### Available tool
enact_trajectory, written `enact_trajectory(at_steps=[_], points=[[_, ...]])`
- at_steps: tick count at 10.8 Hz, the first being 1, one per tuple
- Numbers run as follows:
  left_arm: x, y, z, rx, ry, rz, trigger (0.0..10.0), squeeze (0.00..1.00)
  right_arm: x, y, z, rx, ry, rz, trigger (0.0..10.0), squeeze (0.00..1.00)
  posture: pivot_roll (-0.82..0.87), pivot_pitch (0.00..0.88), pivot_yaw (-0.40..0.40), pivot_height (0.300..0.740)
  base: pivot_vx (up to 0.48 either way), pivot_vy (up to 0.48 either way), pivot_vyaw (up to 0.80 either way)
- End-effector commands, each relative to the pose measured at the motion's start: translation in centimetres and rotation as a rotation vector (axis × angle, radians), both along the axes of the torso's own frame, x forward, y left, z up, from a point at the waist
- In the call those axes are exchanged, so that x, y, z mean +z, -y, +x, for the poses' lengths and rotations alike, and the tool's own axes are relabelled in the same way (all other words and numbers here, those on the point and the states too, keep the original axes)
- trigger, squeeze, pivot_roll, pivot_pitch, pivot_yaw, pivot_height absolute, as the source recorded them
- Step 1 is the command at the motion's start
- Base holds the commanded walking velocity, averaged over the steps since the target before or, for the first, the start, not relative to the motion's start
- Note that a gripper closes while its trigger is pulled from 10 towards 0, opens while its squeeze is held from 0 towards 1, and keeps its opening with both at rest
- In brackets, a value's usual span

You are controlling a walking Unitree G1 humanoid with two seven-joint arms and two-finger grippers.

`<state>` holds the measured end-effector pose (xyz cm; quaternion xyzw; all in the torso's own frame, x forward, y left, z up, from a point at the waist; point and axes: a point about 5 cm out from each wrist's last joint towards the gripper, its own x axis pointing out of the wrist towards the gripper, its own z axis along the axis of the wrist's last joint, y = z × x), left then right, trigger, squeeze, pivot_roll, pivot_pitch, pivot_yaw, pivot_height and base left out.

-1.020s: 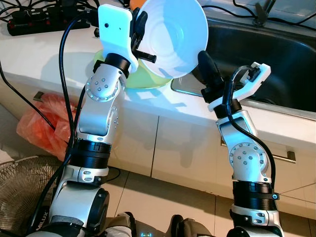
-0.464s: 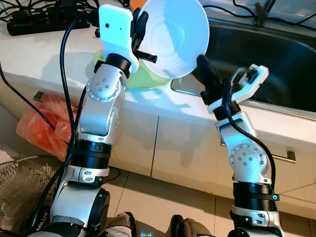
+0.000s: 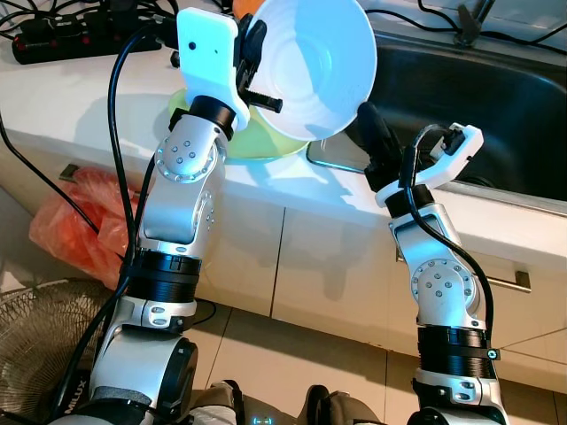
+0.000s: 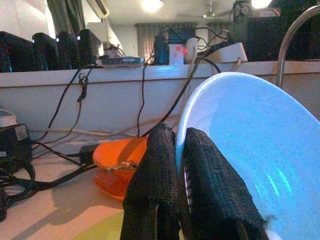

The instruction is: Kitchen organization

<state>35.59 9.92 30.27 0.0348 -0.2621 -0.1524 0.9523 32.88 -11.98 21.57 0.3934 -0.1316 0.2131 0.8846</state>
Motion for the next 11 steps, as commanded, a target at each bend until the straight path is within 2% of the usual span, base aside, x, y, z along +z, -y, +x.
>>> enact_trajectory(at_steps=[1, 2, 8, 11], points=[[1.0, 0.3, -0.5, -0.022, 0.055, -0.012, 10.0, 0.00, 0.0, 0.1, -0.1, -0.003, 0.006, 0.000, 10.0, 1.00, 0.12, 0.163, -0.039, 0.740, 0.000, 0.000, 0.00], [1.0, 0.3, -0.5, -0.026, 0.053, -0.012, 10.0, 0.00, 0.2, -0.2, -0.2, 0.020, 0.023, 0.003, 10.0, 0.00, 0.12, 0.163, -0.039, 0.740, 0.000, 0.000, 0.00], [0.9, 0.8, -0.7, -0.062, 0.043, -0.021, 10.0, 0.00, 0.1, -0.8, -0.4, 0.057, 0.033, 0.007, 10.0, 0.00, 0.13, 0.163, -0.038, 0.740, 0.000, 0.000, 0.00], [0.1, 1.9, -1.0, -0.149, 0.008, 0.009, 10.0, 0.00, 0.0, -1.0, -0.3, 0.061, 0.031, 0.008, 10.0, 0.00, 0.13, 0.164, -0.039, 0.740, 0.000, 0.000, 0.00]])
